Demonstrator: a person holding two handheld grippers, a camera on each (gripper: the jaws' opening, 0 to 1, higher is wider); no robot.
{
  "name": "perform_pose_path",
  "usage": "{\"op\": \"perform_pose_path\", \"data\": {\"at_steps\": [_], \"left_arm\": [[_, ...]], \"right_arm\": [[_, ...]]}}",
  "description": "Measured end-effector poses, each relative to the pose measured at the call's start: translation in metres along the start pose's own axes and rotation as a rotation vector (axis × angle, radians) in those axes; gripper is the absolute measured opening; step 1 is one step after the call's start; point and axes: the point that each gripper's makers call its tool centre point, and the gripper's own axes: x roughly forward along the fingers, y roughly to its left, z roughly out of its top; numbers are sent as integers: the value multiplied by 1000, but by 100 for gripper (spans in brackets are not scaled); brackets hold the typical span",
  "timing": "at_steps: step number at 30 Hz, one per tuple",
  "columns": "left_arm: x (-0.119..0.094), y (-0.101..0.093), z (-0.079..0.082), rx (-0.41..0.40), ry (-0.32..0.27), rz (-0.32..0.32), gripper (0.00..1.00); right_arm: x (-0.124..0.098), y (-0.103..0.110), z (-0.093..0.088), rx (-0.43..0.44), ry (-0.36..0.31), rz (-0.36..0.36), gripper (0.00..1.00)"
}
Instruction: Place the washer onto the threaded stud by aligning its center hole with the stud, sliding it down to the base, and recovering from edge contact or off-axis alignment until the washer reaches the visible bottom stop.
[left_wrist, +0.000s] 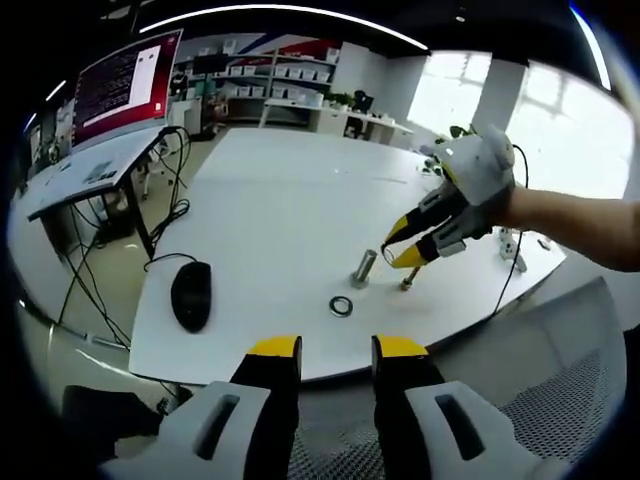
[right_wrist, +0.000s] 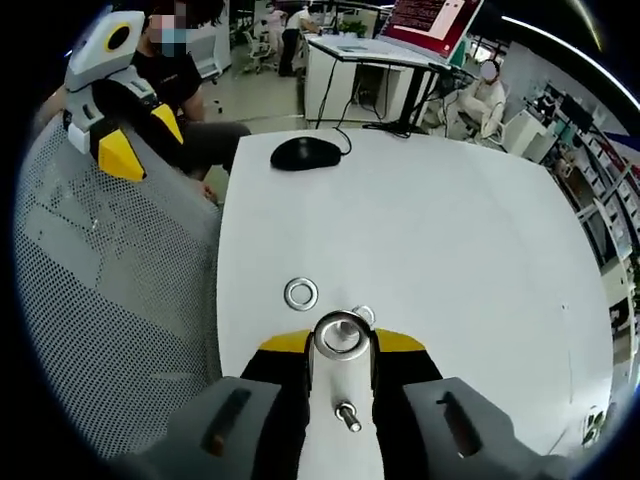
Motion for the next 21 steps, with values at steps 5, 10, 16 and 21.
{"op": "perform_pose_path", "data": {"at_steps": [5, 10, 16, 21], "left_arm": [[1, 1, 1, 2, 3, 0, 26], [0, 1, 2, -5, -5, 3, 26], [0, 2, 2, -7, -8, 4, 26], [0, 4, 2, -12, -11, 8, 26]], "right_arm": [[3, -5, 1, -2, 0, -6, 23], [6, -7, 1, -5, 1, -3, 23], [8, -10, 2, -22, 10, -4, 23], [10, -10, 3, -29, 12, -2, 23]]}}
